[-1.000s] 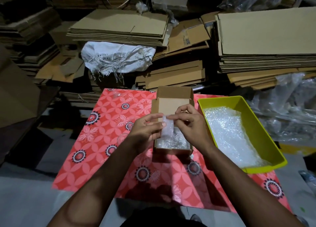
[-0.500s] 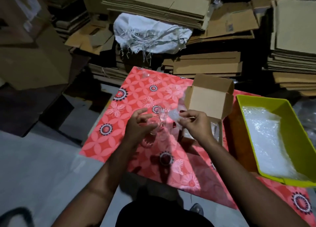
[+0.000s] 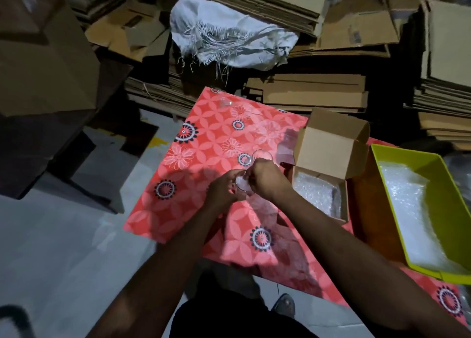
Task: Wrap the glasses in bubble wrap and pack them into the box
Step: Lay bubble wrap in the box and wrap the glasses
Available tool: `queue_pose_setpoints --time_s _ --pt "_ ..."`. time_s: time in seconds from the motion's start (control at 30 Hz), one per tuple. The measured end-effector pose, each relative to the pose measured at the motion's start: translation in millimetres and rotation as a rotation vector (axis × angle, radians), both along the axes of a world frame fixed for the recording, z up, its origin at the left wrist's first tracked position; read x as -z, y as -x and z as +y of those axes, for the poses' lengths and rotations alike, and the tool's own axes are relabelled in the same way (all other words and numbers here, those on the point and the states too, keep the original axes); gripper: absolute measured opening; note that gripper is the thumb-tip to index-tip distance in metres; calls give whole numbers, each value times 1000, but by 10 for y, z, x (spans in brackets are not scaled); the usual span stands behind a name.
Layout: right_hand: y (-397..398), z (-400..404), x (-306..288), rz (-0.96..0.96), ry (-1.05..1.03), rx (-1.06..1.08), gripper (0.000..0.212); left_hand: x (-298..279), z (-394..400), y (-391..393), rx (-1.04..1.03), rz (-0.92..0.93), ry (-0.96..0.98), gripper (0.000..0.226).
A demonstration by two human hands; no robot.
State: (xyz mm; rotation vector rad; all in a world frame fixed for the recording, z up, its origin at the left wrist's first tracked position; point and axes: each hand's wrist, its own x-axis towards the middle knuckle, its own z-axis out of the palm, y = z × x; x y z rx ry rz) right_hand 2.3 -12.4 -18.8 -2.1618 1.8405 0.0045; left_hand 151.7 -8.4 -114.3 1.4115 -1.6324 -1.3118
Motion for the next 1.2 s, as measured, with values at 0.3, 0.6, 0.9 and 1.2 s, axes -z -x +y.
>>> queue_pose_setpoints --time_s 0.3,0.6,0.9,1.2 --pt "-102 -172 -157 196 -220 -208 12 161 -59 14 13 54 24 73" --pt "-231 -112 64 332 -36 -158 11 229 -86 26 -13 115 -3 67" --pt "56 -35 -163 508 -206 -368 41 210 -85 -10 19 104 62 76" --pt "-90 6 -113 700 -252 -388 39 156 -108 -11 39 113 10 74"
